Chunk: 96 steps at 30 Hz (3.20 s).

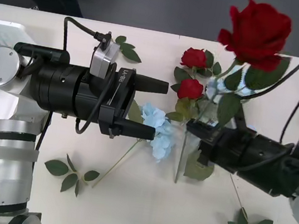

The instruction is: Put the red flowers into the right box and the blue flowers into the left box

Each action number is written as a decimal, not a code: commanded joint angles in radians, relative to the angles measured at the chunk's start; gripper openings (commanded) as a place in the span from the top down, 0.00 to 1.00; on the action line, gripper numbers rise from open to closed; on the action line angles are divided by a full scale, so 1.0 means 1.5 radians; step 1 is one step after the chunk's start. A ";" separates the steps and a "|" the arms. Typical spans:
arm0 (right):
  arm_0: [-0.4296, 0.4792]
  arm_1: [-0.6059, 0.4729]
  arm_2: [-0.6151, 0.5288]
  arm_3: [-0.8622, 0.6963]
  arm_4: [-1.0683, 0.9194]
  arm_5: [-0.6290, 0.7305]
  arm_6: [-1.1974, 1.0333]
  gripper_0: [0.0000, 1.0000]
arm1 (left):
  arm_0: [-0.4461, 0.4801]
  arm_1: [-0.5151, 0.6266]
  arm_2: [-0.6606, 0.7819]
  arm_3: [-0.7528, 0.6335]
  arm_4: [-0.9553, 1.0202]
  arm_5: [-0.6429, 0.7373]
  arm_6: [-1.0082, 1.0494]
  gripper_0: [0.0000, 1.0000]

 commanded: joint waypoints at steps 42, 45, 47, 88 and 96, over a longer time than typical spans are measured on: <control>0.256 0.101 -0.839 0.167 0.340 0.862 -0.434 1.00 | 0.176 0.093 -0.201 -0.377 -0.690 -0.107 0.409 0.00; 0.208 0.099 -0.807 0.239 0.404 0.861 -0.436 1.00 | 0.173 0.093 -0.234 -0.370 -0.759 -0.107 0.449 0.00; 0.191 0.098 -0.791 0.275 0.436 0.857 -0.436 1.00 | 0.168 0.093 -0.249 -0.360 -0.795 -0.107 0.468 0.00; 0.180 0.099 -0.650 0.486 0.605 0.697 -0.435 0.25 | 0.037 0.093 -0.389 -0.013 -0.933 -0.260 0.497 0.00; 0.180 0.098 -0.687 0.332 0.434 0.789 -0.417 0.26 | 0.019 0.078 -0.399 0.044 -0.948 -0.286 0.496 0.00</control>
